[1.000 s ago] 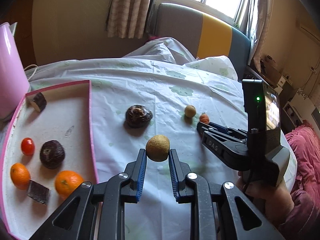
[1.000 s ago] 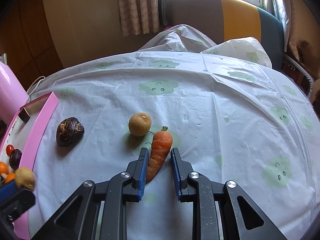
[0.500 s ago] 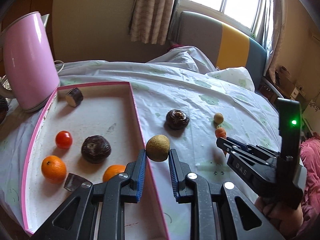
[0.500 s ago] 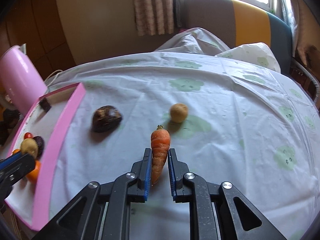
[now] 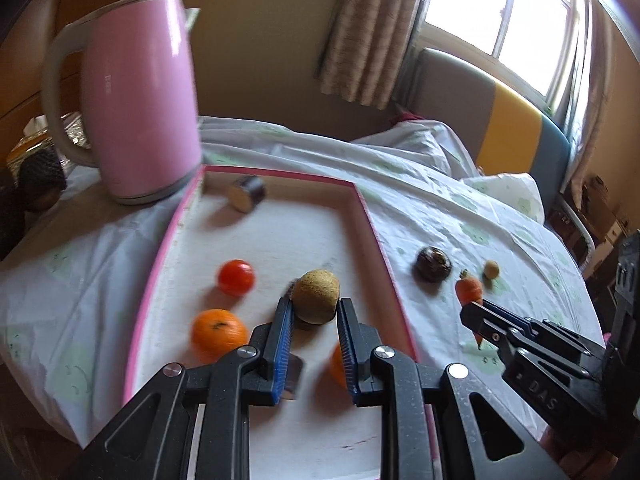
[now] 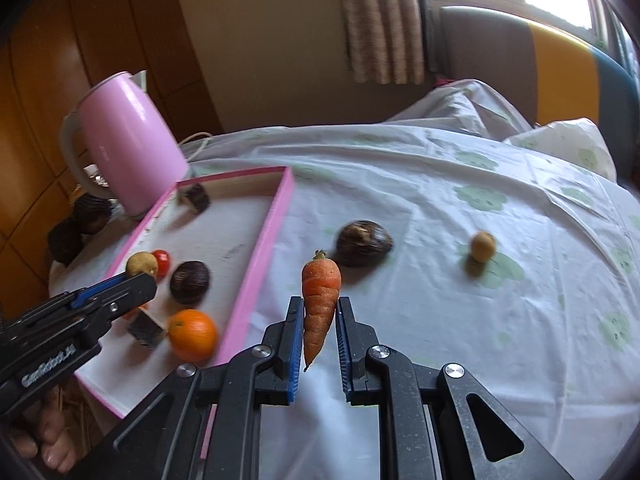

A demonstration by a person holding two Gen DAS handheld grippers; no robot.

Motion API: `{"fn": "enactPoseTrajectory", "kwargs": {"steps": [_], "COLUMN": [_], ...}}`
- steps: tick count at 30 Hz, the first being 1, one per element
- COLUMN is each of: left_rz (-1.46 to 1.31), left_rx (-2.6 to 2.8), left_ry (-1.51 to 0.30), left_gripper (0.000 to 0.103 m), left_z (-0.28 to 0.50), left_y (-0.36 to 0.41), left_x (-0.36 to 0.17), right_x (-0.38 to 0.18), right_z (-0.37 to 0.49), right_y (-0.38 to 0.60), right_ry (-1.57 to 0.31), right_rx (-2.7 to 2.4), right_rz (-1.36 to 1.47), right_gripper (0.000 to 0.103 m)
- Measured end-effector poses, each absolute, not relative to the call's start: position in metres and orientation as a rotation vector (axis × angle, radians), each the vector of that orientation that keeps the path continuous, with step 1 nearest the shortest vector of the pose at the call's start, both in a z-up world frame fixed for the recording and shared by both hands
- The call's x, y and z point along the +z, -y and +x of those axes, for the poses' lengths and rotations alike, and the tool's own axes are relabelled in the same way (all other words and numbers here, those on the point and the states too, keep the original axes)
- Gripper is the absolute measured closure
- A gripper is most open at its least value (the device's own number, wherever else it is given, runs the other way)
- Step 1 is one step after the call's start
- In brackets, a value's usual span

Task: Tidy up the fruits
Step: 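Place the yellow fruit in the tray with the left tool while the right tool places the carrot there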

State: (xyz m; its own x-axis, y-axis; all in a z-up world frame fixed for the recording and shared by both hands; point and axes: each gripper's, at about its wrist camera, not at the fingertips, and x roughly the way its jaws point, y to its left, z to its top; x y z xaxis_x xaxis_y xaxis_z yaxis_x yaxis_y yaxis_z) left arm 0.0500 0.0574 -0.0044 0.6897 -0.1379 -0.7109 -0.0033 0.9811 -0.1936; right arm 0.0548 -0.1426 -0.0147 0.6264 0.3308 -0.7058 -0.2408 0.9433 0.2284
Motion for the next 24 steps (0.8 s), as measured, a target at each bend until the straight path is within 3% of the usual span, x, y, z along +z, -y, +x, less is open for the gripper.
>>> {"fn": "enactPoseTrajectory", "kwargs": {"steps": [12, 17, 24], "left_rz": [-0.218, -0.24, -0.23], "left_rx": [-0.022, -0.012, 0.015], "left_ry": [-0.801, -0.812, -0.832], "left_gripper": [0.08, 0.071, 0.071], "left_z": [0.061, 0.064, 0.06], "left_y": [-0.09, -0.09, -0.09], "left_x": [-0.003, -0.003, -0.008], "right_x": [0.001, -0.003, -0.015], "right_z": [0.076, 0.094, 0.092], "right_y": [0.079, 0.062, 0.06], "right_ry": [-0.824, -0.854, -0.885], "right_rx": [0.471, 0.496, 0.482], "right_rz": [0.035, 0.032, 0.042], "right_gripper": [0.087, 0.086, 0.085]}}
